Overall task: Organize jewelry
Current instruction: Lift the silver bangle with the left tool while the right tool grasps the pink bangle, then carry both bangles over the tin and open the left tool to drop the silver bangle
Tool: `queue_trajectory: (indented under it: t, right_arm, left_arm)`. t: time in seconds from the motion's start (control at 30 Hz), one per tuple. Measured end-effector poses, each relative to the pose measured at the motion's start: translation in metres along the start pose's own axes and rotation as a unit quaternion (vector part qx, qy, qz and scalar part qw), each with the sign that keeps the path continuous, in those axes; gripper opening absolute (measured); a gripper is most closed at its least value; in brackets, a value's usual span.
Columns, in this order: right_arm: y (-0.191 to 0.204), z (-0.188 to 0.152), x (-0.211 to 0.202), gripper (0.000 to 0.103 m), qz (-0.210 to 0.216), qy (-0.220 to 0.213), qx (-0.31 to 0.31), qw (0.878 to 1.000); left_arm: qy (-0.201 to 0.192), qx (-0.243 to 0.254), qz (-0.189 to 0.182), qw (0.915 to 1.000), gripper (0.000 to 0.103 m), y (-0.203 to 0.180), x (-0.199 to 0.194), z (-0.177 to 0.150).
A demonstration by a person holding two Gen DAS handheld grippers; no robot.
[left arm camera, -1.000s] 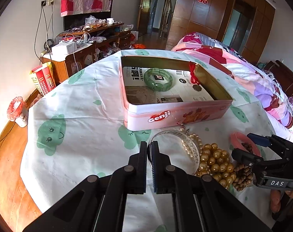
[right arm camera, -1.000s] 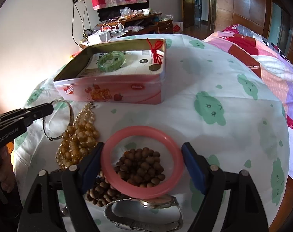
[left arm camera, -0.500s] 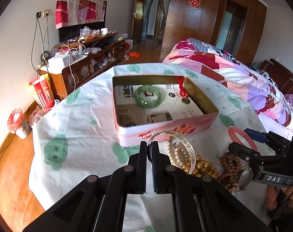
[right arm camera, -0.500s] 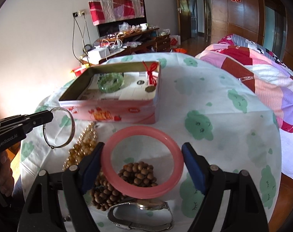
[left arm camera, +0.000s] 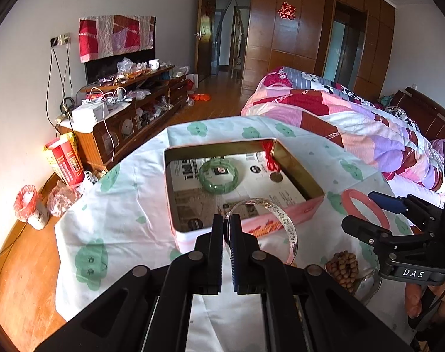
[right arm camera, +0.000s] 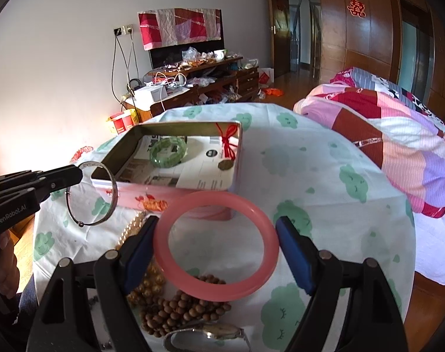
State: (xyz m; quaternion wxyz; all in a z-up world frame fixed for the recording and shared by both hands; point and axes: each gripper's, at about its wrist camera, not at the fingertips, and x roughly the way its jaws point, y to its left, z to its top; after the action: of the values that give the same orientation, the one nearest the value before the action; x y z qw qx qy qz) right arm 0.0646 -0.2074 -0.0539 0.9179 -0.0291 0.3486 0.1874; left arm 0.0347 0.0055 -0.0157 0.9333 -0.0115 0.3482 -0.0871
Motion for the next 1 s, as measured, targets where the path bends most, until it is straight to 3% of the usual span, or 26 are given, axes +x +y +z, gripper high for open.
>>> queue_trajectory:
  t: [1.0]
  right_arm:
    - [0.002, 0.056, 0.012, 0.082, -0.015, -0.046, -0.036, 0.998]
  left_arm:
    - [-0.039, 0.025, 0.016, 0.9988, 0.003, -0.004, 0.016, 0.053]
